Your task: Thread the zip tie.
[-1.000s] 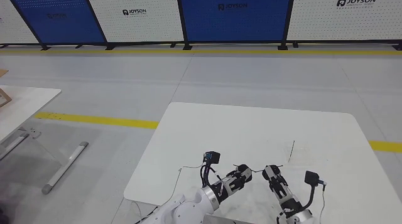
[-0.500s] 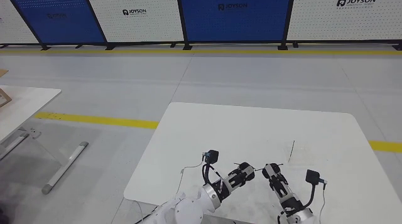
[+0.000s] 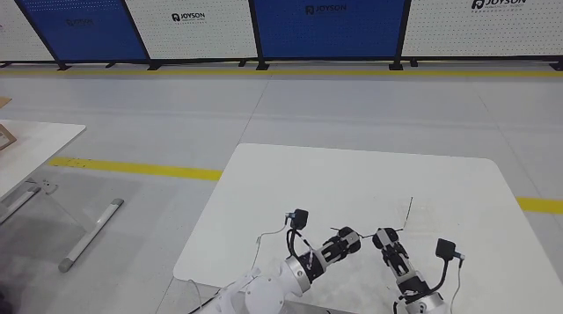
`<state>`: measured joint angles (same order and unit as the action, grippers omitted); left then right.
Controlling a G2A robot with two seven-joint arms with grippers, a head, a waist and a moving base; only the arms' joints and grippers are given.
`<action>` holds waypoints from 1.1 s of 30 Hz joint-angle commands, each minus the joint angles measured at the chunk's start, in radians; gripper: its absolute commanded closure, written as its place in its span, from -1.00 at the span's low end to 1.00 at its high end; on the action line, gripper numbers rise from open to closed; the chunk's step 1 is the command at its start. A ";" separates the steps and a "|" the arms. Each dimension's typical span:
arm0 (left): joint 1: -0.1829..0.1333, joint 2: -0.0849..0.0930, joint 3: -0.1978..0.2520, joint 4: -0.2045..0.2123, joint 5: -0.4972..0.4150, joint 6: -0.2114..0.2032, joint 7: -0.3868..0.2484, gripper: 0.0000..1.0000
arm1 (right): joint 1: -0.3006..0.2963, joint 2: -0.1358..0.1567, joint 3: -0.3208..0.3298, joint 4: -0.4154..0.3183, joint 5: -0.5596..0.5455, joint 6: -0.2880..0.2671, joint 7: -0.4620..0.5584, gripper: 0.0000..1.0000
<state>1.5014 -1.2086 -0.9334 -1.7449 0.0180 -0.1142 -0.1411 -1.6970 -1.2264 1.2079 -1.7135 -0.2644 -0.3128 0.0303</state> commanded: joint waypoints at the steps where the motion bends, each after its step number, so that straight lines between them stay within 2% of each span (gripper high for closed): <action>1: -0.001 0.000 -0.001 0.002 -0.004 -0.001 -0.004 1.00 | 0.001 0.000 -0.002 0.000 0.006 -0.006 0.009 1.00; 4: -0.001 0.000 0.001 0.007 -0.007 -0.006 -0.006 1.00 | 0.003 -0.001 -0.005 0.003 0.010 -0.017 0.019 1.00; 13: -0.002 0.000 -0.002 0.010 0.006 -0.005 0.004 1.00 | 0.007 -0.005 -0.004 0.006 0.001 0.001 0.001 1.00; 33: 0.003 0.001 0.003 0.005 0.010 -0.021 -0.013 1.00 | 0.001 -0.006 0.001 0.011 0.014 -0.026 0.034 1.00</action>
<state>1.5043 -1.2071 -0.9312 -1.7404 0.0280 -0.1338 -0.1531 -1.6978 -1.2326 1.2092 -1.7045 -0.2496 -0.3399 0.0607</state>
